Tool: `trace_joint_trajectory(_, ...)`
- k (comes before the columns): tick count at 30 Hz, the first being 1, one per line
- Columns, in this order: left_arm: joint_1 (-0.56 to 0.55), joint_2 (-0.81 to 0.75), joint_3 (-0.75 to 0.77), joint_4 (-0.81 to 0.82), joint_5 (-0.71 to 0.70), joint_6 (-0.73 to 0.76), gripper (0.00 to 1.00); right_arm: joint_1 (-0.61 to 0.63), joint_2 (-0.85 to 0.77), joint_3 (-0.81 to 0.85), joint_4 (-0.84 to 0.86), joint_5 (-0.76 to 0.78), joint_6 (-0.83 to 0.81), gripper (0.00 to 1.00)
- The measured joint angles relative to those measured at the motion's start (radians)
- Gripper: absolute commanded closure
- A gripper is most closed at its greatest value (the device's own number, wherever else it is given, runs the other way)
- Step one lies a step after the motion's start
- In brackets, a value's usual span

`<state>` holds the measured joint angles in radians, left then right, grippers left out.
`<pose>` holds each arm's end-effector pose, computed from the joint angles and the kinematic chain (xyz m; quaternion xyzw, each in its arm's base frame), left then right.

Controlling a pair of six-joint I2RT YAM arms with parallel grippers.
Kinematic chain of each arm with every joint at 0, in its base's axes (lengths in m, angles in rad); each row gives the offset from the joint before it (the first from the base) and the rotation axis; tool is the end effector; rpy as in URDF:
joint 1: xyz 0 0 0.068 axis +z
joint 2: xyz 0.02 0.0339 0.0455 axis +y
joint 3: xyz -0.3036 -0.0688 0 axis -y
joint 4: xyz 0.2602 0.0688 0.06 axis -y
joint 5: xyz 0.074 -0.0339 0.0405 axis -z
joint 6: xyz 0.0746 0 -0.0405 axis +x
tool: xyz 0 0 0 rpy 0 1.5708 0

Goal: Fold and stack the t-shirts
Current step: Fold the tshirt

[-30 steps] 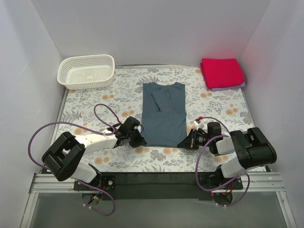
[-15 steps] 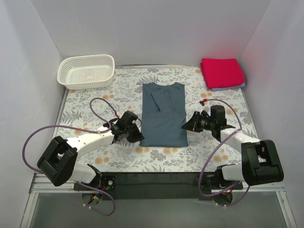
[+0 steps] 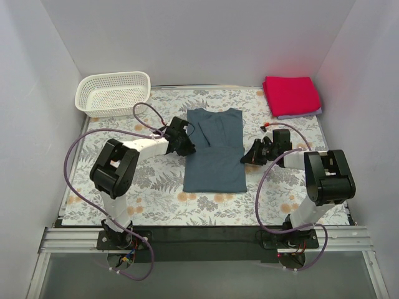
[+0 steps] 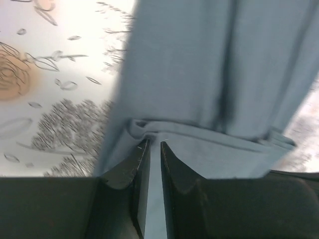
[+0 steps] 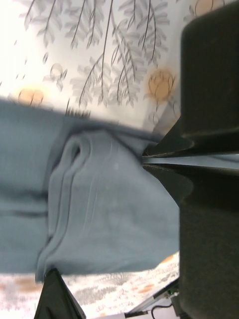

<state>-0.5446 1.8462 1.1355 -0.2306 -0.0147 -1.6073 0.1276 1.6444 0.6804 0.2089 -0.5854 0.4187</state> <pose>0.3653 -0.2200 0.1613 -0.4838 0.8186 -0.2691 0.1532 0.3312 0.0840 0.1434 0.0142 0.8862 0.3575 0.2942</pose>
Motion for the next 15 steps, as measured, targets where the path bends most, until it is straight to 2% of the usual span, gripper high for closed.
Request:
trace_joint_trajectory(3, 0.017, 0.051, 0.005, 0.007, 0.018, 0.001, 0.84, -0.017, 0.041, -0.001, 0.002, 0.001, -0.003, 0.87)
trace_joint_trajectory(9, 0.044, 0.037, -0.022, 0.037, 0.038, 0.000, 0.86, -0.031, 0.015, -0.013, -0.005, 0.019, -0.008, 0.87)
trace_joint_trajectory(13, 0.052, -0.061, -0.106, 0.024, 0.024, 0.008, 0.77, -0.037, -0.080, -0.017, -0.090, 0.103, -0.039, 0.84)
trace_joint_trajectory(15, 0.051, -0.138, -0.148, 0.002, 0.010, 0.019, 0.65, -0.037, -0.148, -0.017, -0.150, 0.146, -0.059, 0.79)
